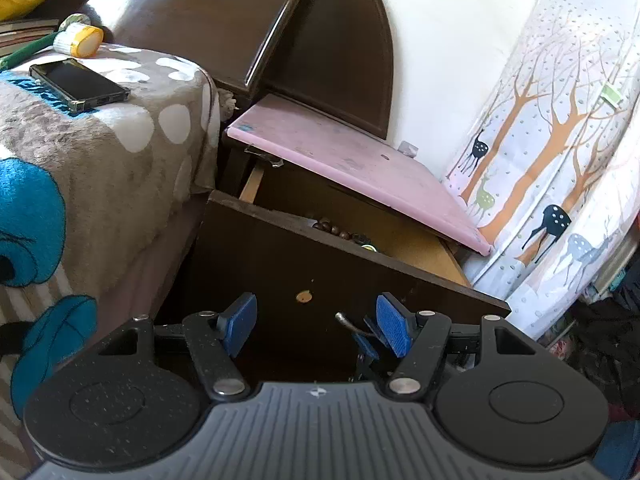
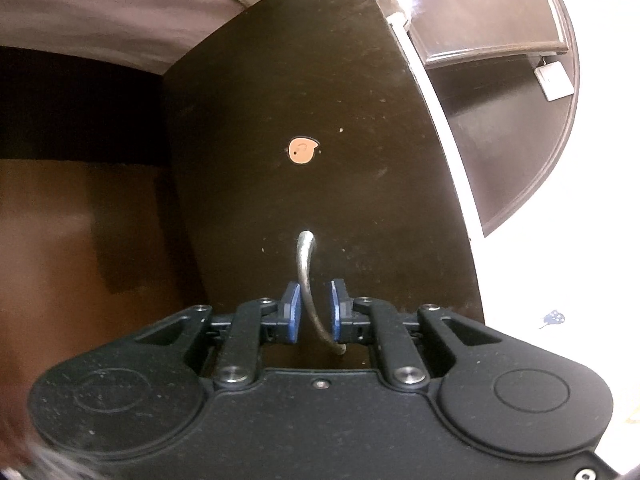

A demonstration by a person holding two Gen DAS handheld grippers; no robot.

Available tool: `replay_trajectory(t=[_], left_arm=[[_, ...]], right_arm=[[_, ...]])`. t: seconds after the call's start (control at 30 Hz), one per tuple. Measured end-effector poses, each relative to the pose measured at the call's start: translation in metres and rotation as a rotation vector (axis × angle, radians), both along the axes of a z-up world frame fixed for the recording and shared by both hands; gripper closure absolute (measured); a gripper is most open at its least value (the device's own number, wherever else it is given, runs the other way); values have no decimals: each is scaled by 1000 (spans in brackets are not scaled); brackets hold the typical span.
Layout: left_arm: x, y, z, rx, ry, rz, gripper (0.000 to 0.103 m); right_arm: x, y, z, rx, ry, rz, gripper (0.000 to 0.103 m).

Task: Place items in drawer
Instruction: 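Push the drawer shut by its handle with the right gripper, then open the right gripper and release the drawer handle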

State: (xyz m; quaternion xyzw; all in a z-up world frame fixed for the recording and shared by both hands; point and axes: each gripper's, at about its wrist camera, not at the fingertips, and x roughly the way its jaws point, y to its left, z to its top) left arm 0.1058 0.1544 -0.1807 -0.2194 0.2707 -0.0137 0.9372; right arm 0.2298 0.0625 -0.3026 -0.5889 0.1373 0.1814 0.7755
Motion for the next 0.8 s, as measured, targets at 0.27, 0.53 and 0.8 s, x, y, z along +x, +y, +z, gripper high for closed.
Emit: replay_trajectory(t=[0.27, 0.53, 0.8], left_arm=[[2, 15, -4, -32, 19, 62, 38], [8, 9, -4, 77, 45, 82, 38], [14, 5, -6, 106, 59, 68, 38]], right_arm=[[40, 12, 0, -4, 14, -53, 95], [51, 10, -7, -16, 1, -43, 94], [62, 13, -11, -10, -12, -64, 93]])
